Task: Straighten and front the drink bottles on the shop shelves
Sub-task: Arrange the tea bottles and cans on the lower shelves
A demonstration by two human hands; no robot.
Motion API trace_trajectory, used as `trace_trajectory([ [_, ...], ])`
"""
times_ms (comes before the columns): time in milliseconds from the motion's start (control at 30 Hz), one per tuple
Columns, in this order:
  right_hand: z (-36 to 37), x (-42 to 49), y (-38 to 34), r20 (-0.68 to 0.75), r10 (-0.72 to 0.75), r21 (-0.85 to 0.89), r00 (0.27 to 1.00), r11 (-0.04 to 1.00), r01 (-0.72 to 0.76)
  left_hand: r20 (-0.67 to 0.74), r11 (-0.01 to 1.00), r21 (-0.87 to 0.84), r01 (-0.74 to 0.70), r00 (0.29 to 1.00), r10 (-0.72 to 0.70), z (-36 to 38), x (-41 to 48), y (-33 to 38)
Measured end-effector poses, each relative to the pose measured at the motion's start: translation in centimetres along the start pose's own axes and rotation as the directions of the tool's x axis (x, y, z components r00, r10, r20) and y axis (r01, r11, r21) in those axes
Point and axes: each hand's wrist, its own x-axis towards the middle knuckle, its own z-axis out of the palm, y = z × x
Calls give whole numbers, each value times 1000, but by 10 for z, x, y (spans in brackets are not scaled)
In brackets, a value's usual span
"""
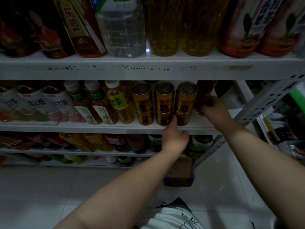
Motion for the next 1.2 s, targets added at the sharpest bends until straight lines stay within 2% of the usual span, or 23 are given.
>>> trace_trajectory([
  [67, -1, 4, 4, -254, 44, 22, 966, 999, -40, -20, 999, 20, -25, 999, 25, -2, 1, 1],
  [133, 1, 12, 3, -317, 55, 97, 947, 995, -25, -35, 999, 16, -49, 998, 49, -4, 1, 1],
  [233, 0, 27, -3, -214, 25, 205, 976, 979, 20, -42, 998, 2, -64, 997, 64, -7, -1, -2],
  [400, -1, 44, -12, -33, 56, 275, 998, 960, -45, -83, 996, 53, -72, 994, 76, -9, -3, -9],
  [533, -3, 45, -10, -64, 50, 203, 997, 979, -36, -104, 989, 96, -115, 987, 125, -12, -3, -10],
  [733, -17, 18, -5, -53, -10, -14, 999, 1000, 9, -31, 986, 102, -134, 990, 138, -6, -5, -12],
  [967, -27, -20, 5, 10, -109, 23, 994, 994, 109, 120, 999, 20, -47, 992, 45, 21, -5, -4],
  [1200, -22, -35, 7, 36, -130, 14, 991, 991, 130, 128, 1000, 17, 11, 992, -14, 33, -2, 5],
])
